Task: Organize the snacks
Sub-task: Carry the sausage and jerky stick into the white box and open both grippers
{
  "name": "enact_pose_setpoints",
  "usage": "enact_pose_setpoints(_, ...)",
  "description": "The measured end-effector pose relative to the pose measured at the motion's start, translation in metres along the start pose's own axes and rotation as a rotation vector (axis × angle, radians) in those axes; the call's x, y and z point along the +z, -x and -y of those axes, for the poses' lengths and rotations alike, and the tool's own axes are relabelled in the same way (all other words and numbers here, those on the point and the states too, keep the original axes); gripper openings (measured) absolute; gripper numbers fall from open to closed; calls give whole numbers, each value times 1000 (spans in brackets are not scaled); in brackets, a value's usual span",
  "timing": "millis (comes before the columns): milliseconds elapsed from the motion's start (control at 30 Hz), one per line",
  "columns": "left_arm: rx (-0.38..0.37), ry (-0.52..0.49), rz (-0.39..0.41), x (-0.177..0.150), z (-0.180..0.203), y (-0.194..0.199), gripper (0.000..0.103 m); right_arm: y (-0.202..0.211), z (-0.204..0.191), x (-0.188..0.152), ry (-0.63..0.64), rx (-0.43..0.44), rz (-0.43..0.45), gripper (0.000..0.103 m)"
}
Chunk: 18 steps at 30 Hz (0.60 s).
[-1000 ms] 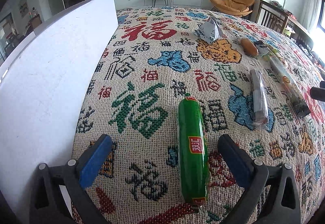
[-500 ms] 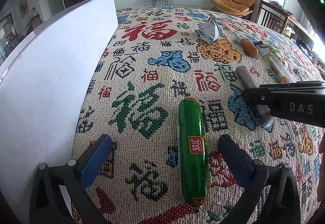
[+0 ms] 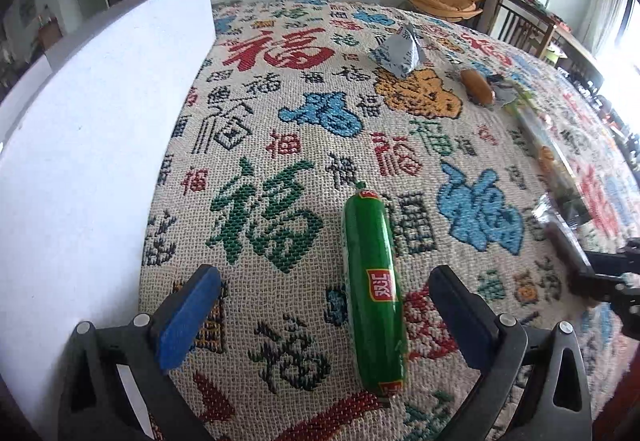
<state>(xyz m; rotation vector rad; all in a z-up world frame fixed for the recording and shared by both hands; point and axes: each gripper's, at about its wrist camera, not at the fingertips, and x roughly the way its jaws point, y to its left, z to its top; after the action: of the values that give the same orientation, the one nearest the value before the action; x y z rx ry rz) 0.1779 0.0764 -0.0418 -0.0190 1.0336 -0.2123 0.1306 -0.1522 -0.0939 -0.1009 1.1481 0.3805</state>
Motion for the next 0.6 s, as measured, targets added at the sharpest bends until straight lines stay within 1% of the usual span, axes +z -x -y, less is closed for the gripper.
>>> enact_pose_setpoints(67, -96, 65, -33, 5, -10, 7, 100, 0, 0, 1, -14, 20, -10, 36)
enact_pose_setpoints(100, -115, 89, -41, 7, -13, 9, 97, -2, -1, 5, -19, 24, -20, 38)
enact_pose_setpoints(133, -115, 95, -47, 8, -13, 10, 95, -4, -3, 8, -16, 20, -33, 41)
enact_pose_setpoints(167, -101, 84, -53, 9, -11, 10, 90, -6, -6, 11, -6, 9, -46, 43)
enact_pose_setpoints(200, -82, 62, -62, 10, -6, 8, 83, -8, -10, 14, 9, -5, -59, 43)
enact_pose_setpoints(233, -69, 42, -72, 10, -1, 6, 79, -10, -13, 17, 24, -20, -68, 44)
enact_pose_setpoints(267, -35, 11, -69, 9, 6, 5, 74, -13, -16, 19, 32, -32, -77, 42)
enact_pose_setpoints(300, -16, -22, -66, 9, 13, 4, 57, -14, -17, 20, 32, -45, -84, 39)
enact_pose_setpoints(333, 4, -50, -60, 9, 19, 4, 43, -14, -16, 21, 24, -61, -87, 23)
enact_pose_setpoints(367, 5, -65, -59, 9, 23, 5, 23, -13, -14, 21, 12, -60, -90, 20)
enact_pose_setpoints(400, 11, -66, -59, 8, 26, 7, 23, -12, -11, 21, -11, -41, -91, 20)
enact_pose_setpoints(467, -54, -32, -37, 3, 25, 14, 23, -2, 0, 14, -62, -2, -86, 20)
enact_pose_setpoints(533, -96, 12, -8, -5, 22, 28, 23, 8, 8, 11, -97, 21, -74, 20)
enact_pose_setpoints(600, -167, 62, 31, -16, 19, 50, 23, 22, 15, 9, -130, 58, -58, 20)
